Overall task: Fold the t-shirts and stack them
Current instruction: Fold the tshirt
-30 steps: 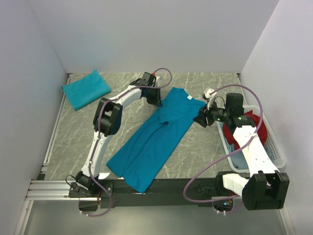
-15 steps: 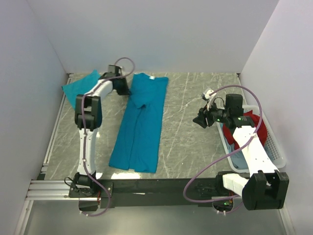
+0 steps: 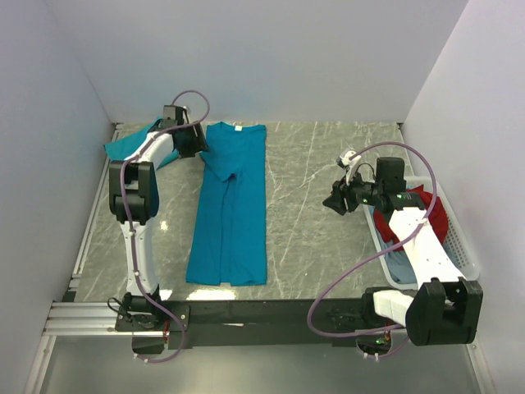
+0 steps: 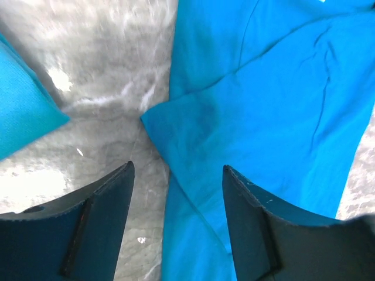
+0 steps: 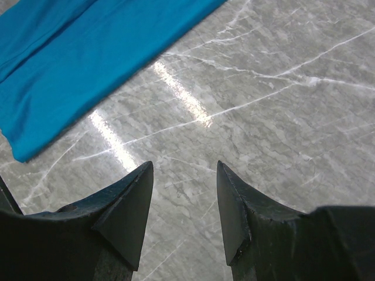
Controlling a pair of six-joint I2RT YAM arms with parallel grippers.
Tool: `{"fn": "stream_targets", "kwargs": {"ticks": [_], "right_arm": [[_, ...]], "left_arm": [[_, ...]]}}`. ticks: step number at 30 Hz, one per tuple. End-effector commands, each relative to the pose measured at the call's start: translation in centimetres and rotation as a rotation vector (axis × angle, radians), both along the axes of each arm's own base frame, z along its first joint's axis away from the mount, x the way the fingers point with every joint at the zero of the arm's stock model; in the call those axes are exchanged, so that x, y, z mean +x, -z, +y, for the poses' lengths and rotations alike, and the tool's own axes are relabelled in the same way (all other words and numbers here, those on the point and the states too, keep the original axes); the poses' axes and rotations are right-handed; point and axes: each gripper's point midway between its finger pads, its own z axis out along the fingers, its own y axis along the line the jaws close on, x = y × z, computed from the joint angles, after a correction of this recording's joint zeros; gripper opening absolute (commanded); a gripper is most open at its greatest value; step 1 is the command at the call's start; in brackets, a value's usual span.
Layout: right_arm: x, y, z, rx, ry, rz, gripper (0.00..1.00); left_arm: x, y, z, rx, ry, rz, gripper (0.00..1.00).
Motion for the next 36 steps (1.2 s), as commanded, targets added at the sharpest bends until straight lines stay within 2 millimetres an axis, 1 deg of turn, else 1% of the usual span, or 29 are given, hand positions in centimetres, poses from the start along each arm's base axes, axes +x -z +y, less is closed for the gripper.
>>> {"fn": "stream_targets", "kwargs": {"ticks": [1,3,12,18,19,22,23,26,27,28,29,34,36], "right_arm": [[0.4,-0.4,-0.3,-0.008,0.009,-0.027,0.54],[0.4,-0.5,-0.3,-0.008,0.007,-0.030,0.54],[0.5,-0.3,-0.3,-0.012,0.003,-0.021,0.54],[0.4,-0.1,-0.4,-0.017,0.000,-0.019,0.54],[0.4,-0.1,-0.4,-0.018,-0.002,-0.018,0.54],[0.4,0.0,-0.4,-0.021,-0.004,-0.015,0.54],[0.3,0.0,-0.4,-0.020,-0.005,-0.016,0.54],[0.3,0.0,-0.4,-0.021,-0.006,-0.015,0.54],[0.3,0.0,-0.4,-0.022,-0.006,-0.014,0.54],[0.3,0.2,-0.4,-0.023,-0.009,-0.010,0.54],[0.2,0.2,-0.3,-0.022,-0.013,-0.008,0.54],[0.2,0.3,-0.3,-0.021,-0.018,0.003,0.54],[0.2,0.3,-0.3,-0.022,-0.019,0.003,0.54]], "left_arm": [[1.2,-1.8,1.2,0.001,-0.016,-0.034,0.66],[1.1,-0.7,1.1,-0.007,-0.017,-0.011,0.63],[0.7,2.1,0.1,-0.076,-0.024,0.059,0.55],[0.9,4.0,-0.5,-0.128,-0.045,0.083,0.52],[1.1,4.2,-0.6,-0.139,-0.055,0.083,0.51],[1.5,4.8,-0.6,-0.149,-0.075,0.087,0.42],[1.7,4.6,-0.6,-0.150,-0.081,0.079,0.37],[2.1,4.3,-0.3,-0.140,-0.097,0.061,0.28],[2.2,4.2,-0.1,-0.132,-0.101,0.056,0.27],[2.5,3.5,0.0,-0.128,-0.105,0.039,0.27],[2.6,3.3,0.2,-0.118,-0.111,0.027,0.26],[3.1,1.6,0.6,-0.098,-0.112,-0.013,0.25],[3.1,1.5,0.7,-0.087,-0.113,-0.019,0.25]]}}
